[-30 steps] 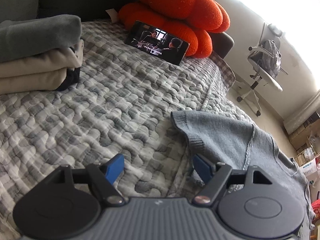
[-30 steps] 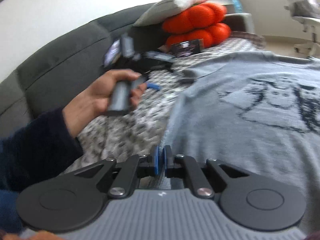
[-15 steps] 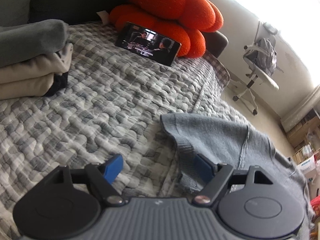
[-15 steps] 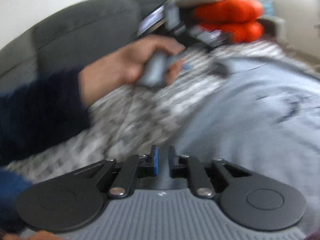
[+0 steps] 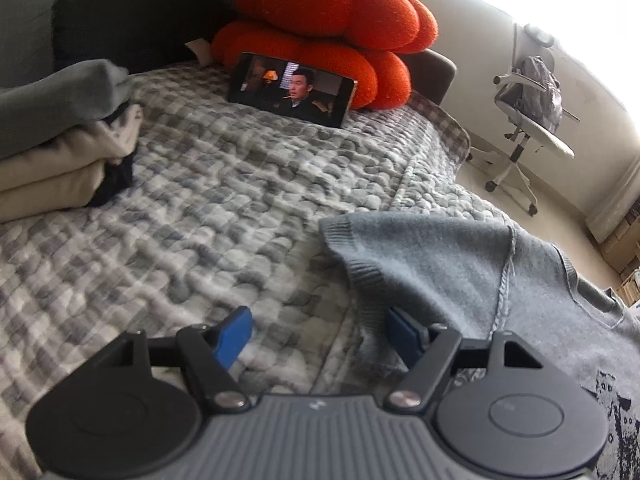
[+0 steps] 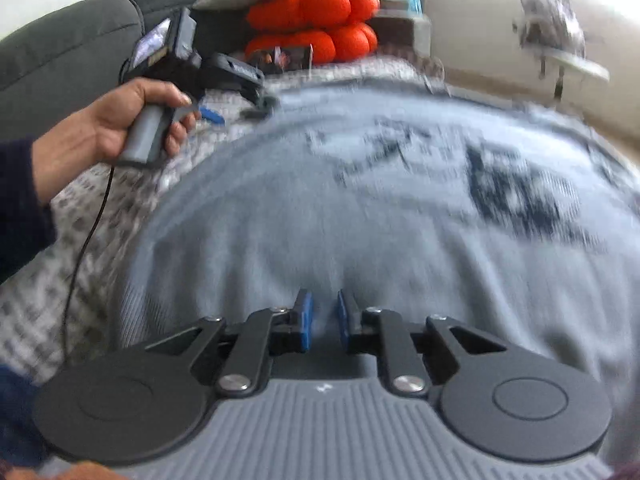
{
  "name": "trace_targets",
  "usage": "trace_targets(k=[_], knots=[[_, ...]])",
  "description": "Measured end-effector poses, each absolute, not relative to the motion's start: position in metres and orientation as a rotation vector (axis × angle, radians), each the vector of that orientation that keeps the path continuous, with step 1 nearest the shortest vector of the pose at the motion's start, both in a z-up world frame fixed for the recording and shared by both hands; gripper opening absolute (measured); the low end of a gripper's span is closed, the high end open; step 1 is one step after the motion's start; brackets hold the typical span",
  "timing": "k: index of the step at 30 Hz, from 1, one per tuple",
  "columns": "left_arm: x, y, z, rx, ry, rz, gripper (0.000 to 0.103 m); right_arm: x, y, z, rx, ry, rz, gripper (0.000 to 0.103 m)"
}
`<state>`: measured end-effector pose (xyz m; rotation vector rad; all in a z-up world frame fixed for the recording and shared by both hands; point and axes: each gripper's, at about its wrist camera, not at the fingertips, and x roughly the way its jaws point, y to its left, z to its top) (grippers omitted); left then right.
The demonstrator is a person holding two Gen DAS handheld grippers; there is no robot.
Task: Fold clothes
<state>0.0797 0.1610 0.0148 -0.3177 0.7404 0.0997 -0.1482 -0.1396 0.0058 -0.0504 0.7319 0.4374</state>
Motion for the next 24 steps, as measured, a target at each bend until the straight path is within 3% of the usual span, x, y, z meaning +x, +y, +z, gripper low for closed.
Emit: trace_targets(k=[3,5,6,7,14,24], knots=[[0.053,0.159,0.024,-0.294,0.703,0.114,0.075,-0.159,-0.162,0.01,-0.039,0.72,0.398,0.022],[0.03,0.152,0.031,-0.274,0.67,0.1,0.077,-0.165,-0.182,0.018,-0.027,0.675,0.347,0.035],[0.018,0.149,0.035,-0.265,0.654,0.093,0.078,-0.165,-0.191,0.022,-0.018,0.651,0.313,0.046],[0.008,0.144,0.038,-0.255,0.638,0.077,0.08,-0.164,-0.202,0.027,-0.008,0.625,0.278,0.051],[-0.009,0.106,0.055,-0.171,0.6,-0.079,0.084,-0.121,-0.283,0.034,0.088,0.605,0.063,0.058],[0.031,0.082,0.069,-0.093,0.629,-0.101,0.086,-0.068,-0.336,0.026,0.085,0.685,-0.011,0.064]])
